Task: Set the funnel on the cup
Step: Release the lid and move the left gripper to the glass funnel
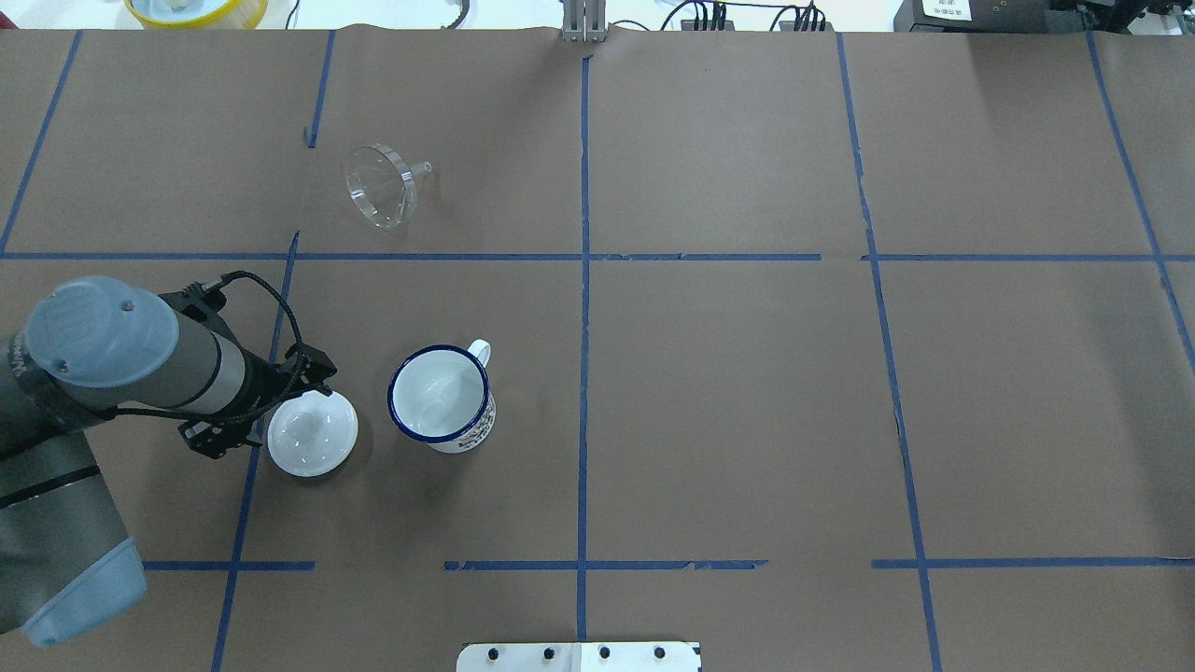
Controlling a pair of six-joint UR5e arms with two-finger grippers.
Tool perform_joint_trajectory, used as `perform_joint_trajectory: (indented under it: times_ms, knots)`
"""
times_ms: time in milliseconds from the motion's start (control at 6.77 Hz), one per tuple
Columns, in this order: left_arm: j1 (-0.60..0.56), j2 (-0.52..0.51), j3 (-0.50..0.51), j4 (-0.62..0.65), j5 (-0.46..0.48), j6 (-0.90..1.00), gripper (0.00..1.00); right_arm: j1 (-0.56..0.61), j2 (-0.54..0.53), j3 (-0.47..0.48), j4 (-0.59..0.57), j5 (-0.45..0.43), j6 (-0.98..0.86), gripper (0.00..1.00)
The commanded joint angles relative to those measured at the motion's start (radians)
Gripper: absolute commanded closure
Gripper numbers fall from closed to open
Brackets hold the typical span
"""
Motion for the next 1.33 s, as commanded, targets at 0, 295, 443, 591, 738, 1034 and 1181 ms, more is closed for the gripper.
perform_joint_trajectory:
  times_ms: [0,295,443,591,738,1034,1181]
  knots:
    - [-0.168,-0.025,0.036,-0.145,0.0,-0.023,0.0,0.0,0.0,-0.001,0.0,0.0,0.0,0.0]
    - [-0.216,-0.07,0.312,-0.746,0.03,-0.22,0.0,0.0,0.0,0.0,0.0,0.0,0.0,0.0]
    - [-0.215,-0.178,0.454,-0.85,0.155,-0.274,0.0,0.0,0.0,-0.001,0.0,0.0,0.0,0.0]
    - [-0.221,-0.269,0.536,-0.852,0.191,-0.287,0.0,0.0,0.0,0.0,0.0,0.0,0.0,0.0]
    - [-0.226,-0.279,0.559,-0.866,0.193,-0.289,0.0,0.0,0.0,0.0,0.0,0.0,0.0,0.0]
    - [-0.224,-0.341,0.697,-0.981,0.208,-0.314,0.02,0.0,0.0,-0.001,0.0,0.0,0.0,0.0]
    - [-0.223,-0.354,0.713,-0.983,0.208,-0.341,0.05,0.0,0.0,0.0,0.0,0.0,0.0,0.0]
